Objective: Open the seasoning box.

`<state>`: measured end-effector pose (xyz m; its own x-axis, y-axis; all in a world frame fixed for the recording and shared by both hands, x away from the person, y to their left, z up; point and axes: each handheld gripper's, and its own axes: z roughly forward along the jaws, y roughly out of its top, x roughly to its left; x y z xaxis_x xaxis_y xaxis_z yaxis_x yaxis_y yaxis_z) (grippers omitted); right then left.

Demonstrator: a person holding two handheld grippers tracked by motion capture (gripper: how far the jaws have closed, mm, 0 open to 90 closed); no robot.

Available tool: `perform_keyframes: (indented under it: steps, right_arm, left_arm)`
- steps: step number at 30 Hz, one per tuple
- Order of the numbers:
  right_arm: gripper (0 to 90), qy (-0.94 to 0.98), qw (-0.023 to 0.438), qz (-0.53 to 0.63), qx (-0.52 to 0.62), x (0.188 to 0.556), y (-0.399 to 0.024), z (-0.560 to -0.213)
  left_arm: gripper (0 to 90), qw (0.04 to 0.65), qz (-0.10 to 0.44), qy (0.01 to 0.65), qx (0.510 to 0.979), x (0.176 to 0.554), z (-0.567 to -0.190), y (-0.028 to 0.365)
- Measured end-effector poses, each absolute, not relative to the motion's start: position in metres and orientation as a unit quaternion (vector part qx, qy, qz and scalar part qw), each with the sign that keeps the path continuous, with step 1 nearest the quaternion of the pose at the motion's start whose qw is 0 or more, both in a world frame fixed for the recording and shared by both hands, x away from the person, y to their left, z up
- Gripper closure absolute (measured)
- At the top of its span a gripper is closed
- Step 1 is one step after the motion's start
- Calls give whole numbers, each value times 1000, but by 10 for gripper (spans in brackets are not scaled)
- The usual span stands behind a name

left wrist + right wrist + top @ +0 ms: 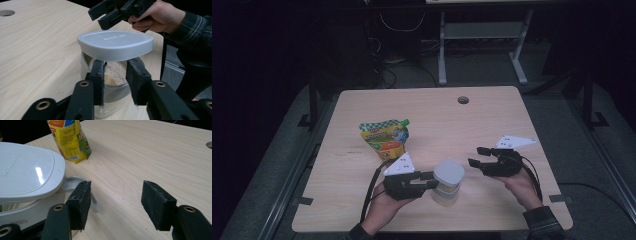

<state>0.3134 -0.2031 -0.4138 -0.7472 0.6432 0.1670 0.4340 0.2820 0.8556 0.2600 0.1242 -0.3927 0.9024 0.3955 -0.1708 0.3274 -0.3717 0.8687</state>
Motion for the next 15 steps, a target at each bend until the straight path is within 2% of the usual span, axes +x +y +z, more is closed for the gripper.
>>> perform_keyframes:
  steps: [10,15]
  right_arm:
    - [405,794,106,494,339,313,-203,-414]
    - [405,794,106,493,339,313,-203,-414]
  left_arm:
    - [887,519,35,206,829,260,-391,125]
    - [899,519,34,201,830,261,-389,125]
